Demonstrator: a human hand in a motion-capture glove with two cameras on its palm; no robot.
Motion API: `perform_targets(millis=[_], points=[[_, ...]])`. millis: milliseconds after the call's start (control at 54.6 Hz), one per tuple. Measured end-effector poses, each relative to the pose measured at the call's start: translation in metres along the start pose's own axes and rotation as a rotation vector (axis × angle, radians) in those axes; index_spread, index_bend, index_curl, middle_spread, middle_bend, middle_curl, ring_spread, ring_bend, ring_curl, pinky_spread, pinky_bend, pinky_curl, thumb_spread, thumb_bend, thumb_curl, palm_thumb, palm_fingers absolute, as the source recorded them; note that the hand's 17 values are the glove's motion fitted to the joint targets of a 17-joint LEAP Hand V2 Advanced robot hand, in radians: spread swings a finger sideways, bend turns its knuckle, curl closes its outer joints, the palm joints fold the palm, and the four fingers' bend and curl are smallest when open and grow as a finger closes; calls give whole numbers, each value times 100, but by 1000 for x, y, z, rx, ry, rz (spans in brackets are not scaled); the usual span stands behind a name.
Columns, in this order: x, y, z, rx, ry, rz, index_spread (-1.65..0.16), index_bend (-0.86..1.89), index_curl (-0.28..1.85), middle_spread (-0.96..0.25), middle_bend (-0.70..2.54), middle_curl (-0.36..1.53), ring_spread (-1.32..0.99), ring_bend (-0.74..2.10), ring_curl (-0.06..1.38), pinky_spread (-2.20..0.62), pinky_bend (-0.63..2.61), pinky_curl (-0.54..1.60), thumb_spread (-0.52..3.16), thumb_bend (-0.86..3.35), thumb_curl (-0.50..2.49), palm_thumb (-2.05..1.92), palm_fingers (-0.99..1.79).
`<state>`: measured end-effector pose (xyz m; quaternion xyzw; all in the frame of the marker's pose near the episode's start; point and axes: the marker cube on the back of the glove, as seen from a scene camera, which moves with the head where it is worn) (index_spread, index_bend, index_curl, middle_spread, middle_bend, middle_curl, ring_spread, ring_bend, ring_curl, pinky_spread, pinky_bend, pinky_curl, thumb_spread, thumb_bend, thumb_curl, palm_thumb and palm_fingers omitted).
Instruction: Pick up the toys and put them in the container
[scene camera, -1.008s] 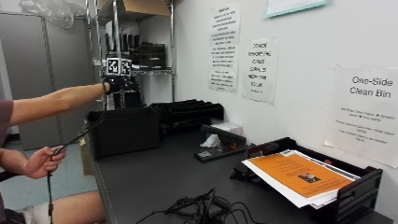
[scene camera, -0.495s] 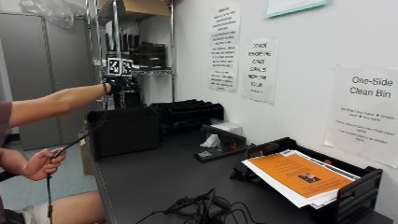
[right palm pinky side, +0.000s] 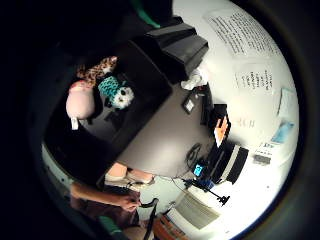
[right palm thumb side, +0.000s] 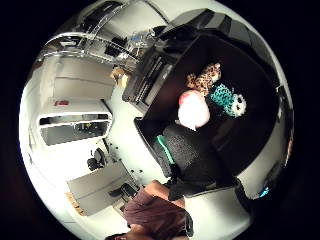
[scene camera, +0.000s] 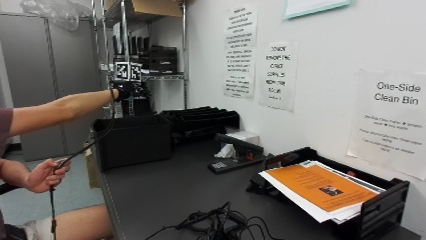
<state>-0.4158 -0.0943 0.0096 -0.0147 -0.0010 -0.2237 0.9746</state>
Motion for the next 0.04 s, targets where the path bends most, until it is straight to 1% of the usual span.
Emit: perform_targets(millis=[37], points=[[0,0,0,-4,6,-13,-14,4,10,6,13,22,3,25,42,7,89,35,124,-2,29,-2,-29]])
